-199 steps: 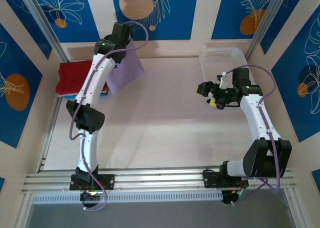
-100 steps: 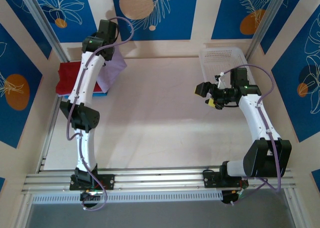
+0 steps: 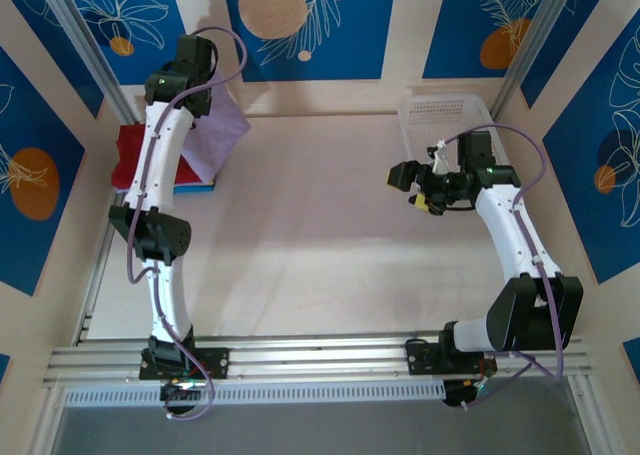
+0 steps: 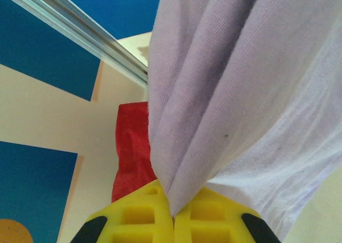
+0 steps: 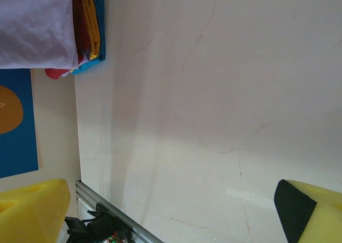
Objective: Fold and stack the t-shirts
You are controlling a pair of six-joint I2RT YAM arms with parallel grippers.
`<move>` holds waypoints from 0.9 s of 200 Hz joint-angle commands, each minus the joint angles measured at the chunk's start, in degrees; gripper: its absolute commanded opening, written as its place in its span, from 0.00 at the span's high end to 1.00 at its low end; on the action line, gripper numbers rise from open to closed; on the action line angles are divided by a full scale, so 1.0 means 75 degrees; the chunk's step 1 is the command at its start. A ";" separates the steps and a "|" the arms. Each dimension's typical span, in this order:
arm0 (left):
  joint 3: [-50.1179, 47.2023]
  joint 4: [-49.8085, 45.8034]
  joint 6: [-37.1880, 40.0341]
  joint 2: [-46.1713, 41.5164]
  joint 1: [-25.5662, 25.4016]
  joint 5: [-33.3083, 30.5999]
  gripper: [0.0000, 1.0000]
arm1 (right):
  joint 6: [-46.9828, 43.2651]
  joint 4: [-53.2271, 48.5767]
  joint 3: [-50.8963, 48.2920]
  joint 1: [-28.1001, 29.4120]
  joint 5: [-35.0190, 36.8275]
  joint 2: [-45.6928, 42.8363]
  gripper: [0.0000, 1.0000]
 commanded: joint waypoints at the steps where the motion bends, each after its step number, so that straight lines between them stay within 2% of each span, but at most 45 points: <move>1: 0.0262 0.0335 -0.0224 -0.0309 0.0265 0.0063 1.00 | 0.0036 -0.0247 0.0267 0.0074 -0.0042 0.0063 0.01; 49: 0.0236 0.0387 -0.0196 -0.0002 0.0914 0.0316 1.00 | 0.0008 -0.0532 0.0804 0.0133 -0.0109 0.0342 0.01; 96: -0.0177 0.0709 -0.0439 0.0336 0.1793 0.1465 1.00 | -0.0034 -0.0909 0.1615 0.0256 -0.0230 0.0747 0.01; 180: -0.0257 0.0752 -0.1795 0.1530 0.3537 0.3237 1.00 | -0.0268 -0.1611 0.2326 0.0460 -0.0045 0.0990 0.01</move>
